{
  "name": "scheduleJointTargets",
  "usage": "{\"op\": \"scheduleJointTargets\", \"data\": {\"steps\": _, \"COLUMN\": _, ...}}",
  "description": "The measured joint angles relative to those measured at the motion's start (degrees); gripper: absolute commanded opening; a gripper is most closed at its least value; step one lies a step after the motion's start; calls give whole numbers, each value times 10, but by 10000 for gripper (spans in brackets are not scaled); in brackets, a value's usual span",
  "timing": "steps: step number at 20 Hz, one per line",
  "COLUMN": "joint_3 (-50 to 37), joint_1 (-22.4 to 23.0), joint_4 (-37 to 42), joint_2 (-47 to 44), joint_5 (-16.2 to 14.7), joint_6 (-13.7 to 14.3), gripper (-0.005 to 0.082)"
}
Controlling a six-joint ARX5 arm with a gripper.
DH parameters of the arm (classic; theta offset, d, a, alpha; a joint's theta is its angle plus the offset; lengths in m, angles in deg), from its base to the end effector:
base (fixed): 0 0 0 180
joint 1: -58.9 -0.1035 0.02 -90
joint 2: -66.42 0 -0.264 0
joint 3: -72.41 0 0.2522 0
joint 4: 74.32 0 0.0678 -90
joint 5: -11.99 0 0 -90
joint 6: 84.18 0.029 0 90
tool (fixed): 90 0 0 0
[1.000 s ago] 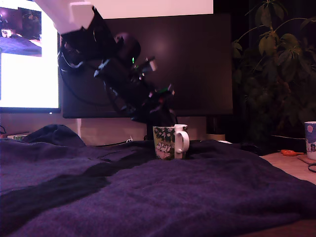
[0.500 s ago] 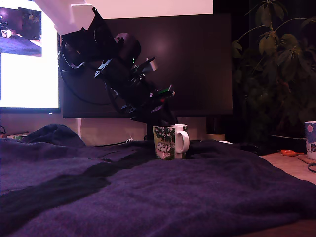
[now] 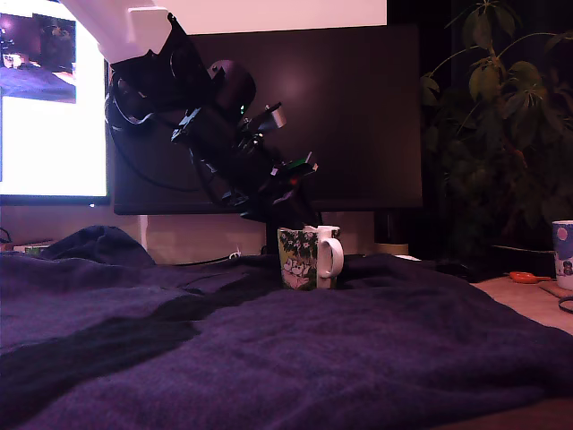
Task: Pick up the coffee capsules on the table and drop them inside the coffee cup
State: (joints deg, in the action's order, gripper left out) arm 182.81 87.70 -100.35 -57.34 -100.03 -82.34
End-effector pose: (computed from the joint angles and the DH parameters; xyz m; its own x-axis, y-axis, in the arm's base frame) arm 0.4200 -0.2433 0.2046 0.4472 -0.6737 -0.5883 0.7180 0.6626 -0.2130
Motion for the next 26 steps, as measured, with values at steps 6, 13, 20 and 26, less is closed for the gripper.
{"op": "scheduleJointTargets", "data": {"steps": 6, "joint_3": 0, "joint_1": 0, "joint_4": -28, "joint_2": 69, "joint_5": 2, "joint_6": 6, "gripper": -24}}
{"op": "scheduleJointTargets", "data": {"steps": 13, "joint_3": 9, "joint_1": 0, "joint_4": -47, "joint_2": 135, "joint_5": 5, "joint_6": 16, "gripper": -24}}
{"op": "scheduleJointTargets", "data": {"steps": 20, "joint_3": -104, "joint_1": 0, "joint_4": -15, "joint_2": 204, "joint_5": 1, "joint_6": 20, "gripper": -24}}
{"op": "scheduleJointTargets", "data": {"steps": 26, "joint_3": -237, "joint_1": -12, "joint_4": 26, "joint_2": 301, "joint_5": 0, "joint_6": 20, "gripper": -23}}
